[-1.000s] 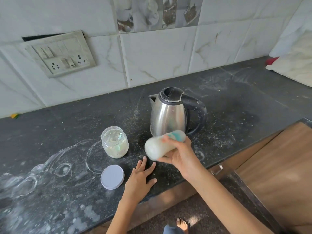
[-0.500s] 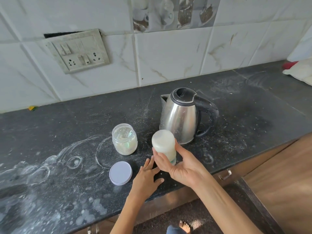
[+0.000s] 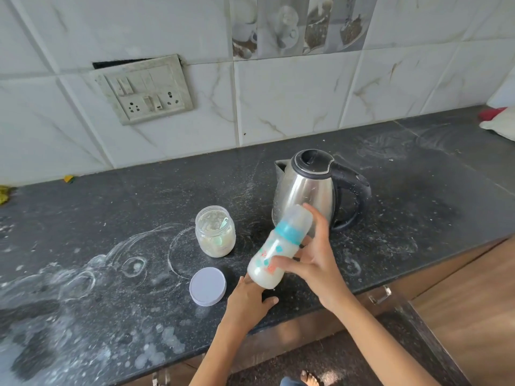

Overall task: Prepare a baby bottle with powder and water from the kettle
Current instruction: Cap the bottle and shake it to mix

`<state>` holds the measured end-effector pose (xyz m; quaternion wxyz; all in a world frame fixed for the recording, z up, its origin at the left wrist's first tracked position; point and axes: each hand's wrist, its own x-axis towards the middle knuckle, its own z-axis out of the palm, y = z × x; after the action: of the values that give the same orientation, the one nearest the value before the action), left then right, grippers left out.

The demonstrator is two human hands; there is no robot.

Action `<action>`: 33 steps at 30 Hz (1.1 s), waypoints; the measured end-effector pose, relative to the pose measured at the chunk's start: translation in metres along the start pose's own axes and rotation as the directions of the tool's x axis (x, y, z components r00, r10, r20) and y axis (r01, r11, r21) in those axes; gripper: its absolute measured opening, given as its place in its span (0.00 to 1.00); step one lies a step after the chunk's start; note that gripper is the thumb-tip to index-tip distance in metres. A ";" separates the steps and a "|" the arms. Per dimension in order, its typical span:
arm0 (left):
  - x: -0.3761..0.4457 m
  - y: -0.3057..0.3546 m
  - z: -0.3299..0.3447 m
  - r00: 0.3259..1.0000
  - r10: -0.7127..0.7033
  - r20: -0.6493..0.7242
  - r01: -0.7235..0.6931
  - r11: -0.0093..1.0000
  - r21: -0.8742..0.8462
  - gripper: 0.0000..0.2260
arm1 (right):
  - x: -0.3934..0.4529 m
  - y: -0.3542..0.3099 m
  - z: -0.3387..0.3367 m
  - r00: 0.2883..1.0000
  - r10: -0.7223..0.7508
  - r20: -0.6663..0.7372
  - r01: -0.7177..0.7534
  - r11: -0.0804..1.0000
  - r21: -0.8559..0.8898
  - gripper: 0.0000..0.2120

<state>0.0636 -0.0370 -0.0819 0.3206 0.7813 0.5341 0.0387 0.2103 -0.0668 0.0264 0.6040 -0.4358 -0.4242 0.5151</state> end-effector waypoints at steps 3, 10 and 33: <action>0.001 0.001 -0.003 0.997 0.078 0.027 -0.079 0.996 0.041 0.26 | 0.004 0.001 0.000 0.956 0.234 -0.177 -0.160 0.922 0.354 0.40; -0.006 0.004 0.002 0.995 0.036 -0.092 -0.040 0.998 -0.039 0.27 | -0.004 -0.010 -0.001 0.944 0.324 0.052 -0.323 0.888 0.328 0.33; -0.002 -0.005 0.007 0.981 0.179 -0.076 -0.164 0.971 0.173 0.20 | -0.009 -0.011 0.007 0.934 0.355 -0.045 -0.332 0.907 0.260 0.33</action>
<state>0.0619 -0.0410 -0.0895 0.2252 0.8460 0.4799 0.0571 0.2052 -0.0761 0.0381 0.5722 -0.4478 -0.2452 0.6418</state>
